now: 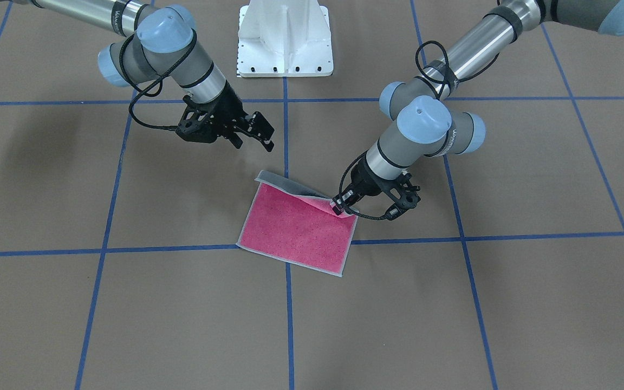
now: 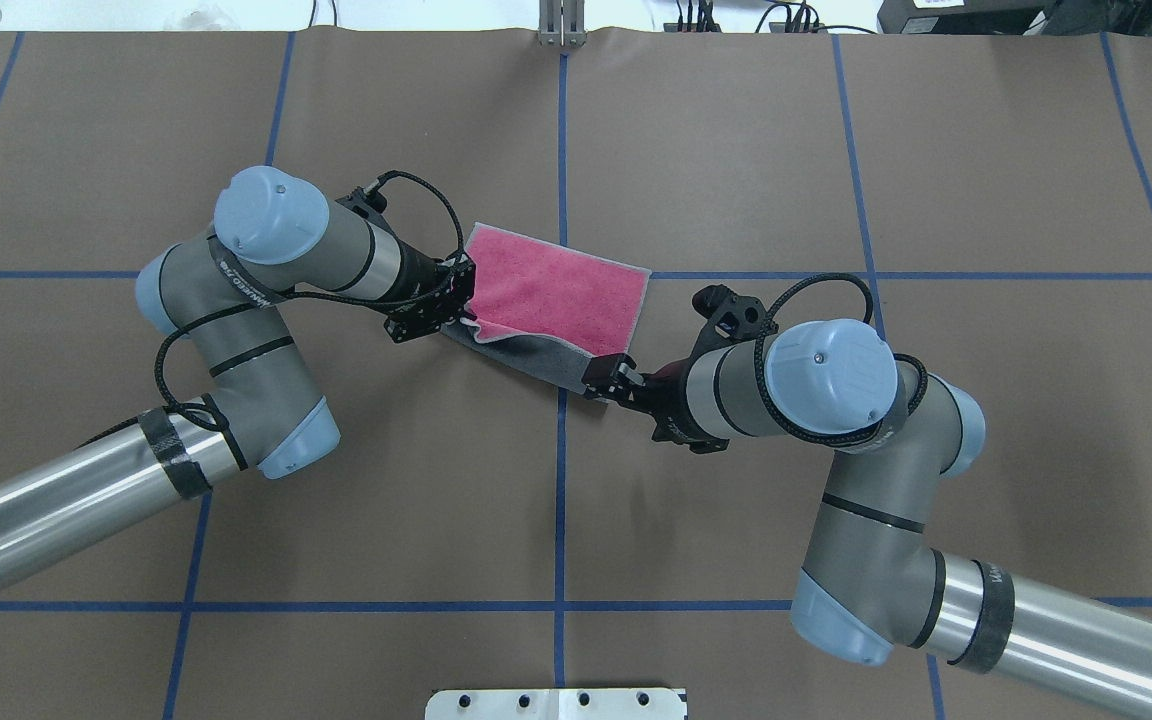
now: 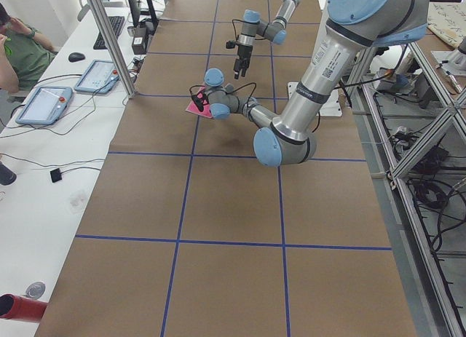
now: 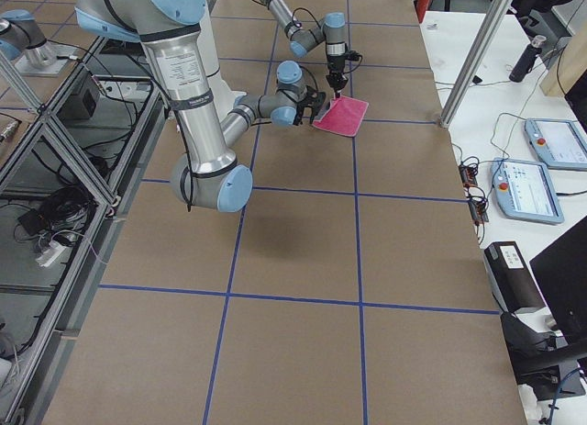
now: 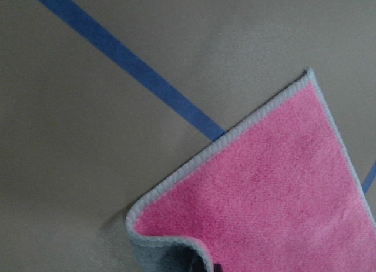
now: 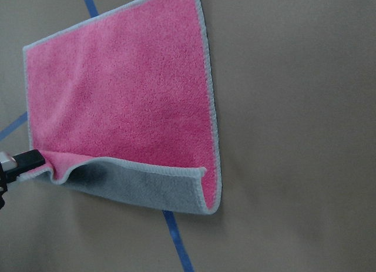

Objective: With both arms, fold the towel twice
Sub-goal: 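Lift both corners and fold them toward the far edge of the towel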

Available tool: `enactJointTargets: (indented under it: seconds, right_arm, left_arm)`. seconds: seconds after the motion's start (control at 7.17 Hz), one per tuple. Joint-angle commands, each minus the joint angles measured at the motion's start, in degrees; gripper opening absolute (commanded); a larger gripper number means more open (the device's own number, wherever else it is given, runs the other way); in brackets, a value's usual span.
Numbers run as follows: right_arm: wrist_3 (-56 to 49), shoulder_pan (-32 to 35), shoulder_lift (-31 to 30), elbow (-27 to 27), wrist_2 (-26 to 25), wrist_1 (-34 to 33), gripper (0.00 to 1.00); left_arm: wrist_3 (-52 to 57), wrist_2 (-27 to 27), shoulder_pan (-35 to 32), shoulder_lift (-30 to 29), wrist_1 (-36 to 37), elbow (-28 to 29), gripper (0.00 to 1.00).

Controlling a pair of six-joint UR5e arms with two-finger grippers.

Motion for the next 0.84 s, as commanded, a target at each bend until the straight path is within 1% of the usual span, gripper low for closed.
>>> enactJointTargets:
  seconds: [0.0, 0.14, 0.28, 0.42, 0.7]
  right_arm:
    - [2.0, 0.0, 0.1, 0.0, 0.0, 0.0, 0.99]
    - [2.4, 0.1, 0.2, -0.3, -0.7, -0.2, 0.98]
    - [7.7, 1.3, 0.1, -0.7, -2.1, -0.3, 0.97]
    - [13.7, 3.2, 0.3, -3.1, -2.6, -0.3, 0.97]
    - [15.1, 5.4, 2.0, -6.7, -2.6, -0.2, 0.97]
  left_arm:
    - [-0.1, -0.1, -0.2, -0.1, -0.1, -0.4, 0.0]
    - [-0.1, -0.2, -0.3, 0.0, -0.1, -1.3, 0.0]
    - [-0.2, -0.3, -0.3, 0.3, -0.1, -2.1, 0.0]
    - [-0.2, -0.4, -0.5, 0.3, -0.1, -2.4, 0.0]
    - [-0.1, -0.5, -0.5, 0.8, -0.1, -3.6, 0.0]
